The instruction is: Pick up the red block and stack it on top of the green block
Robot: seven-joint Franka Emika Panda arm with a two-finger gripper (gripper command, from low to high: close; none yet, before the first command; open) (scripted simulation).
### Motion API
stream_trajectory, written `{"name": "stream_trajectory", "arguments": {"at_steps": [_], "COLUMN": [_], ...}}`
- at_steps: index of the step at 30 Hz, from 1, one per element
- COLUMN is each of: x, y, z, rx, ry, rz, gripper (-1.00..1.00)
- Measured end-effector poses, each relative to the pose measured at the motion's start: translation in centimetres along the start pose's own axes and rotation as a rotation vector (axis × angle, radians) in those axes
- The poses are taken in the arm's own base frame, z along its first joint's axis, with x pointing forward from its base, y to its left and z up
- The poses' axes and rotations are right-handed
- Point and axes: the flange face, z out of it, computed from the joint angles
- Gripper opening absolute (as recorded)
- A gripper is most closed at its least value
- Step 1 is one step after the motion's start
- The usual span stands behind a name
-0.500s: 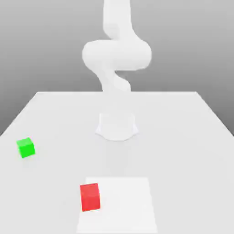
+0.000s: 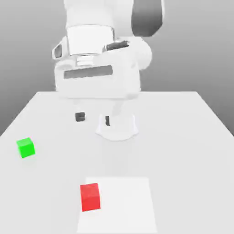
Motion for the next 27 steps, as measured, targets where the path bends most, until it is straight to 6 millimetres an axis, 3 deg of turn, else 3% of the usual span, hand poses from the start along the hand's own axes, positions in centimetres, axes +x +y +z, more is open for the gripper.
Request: {"name": "stream_trajectory", "arguments": {"at_steps": [7,13,14,21,27], "x": [3.5,4.1,4.2,4.2,4.4], "y": [6.5,9.1,9.4,9.5,8.2], "z": [11.6,18.3,19.3,19.5,14.1], "rx": [-0.196,-0.229,-0.23,-0.227,-0.227], "ry": [0.094,0.12,0.12,0.12,0.121], "rz": [0.375,0.433,0.435,0.435,0.436], "gripper": [0.0,0.0,-1.0,-1.0,-1.0]}}
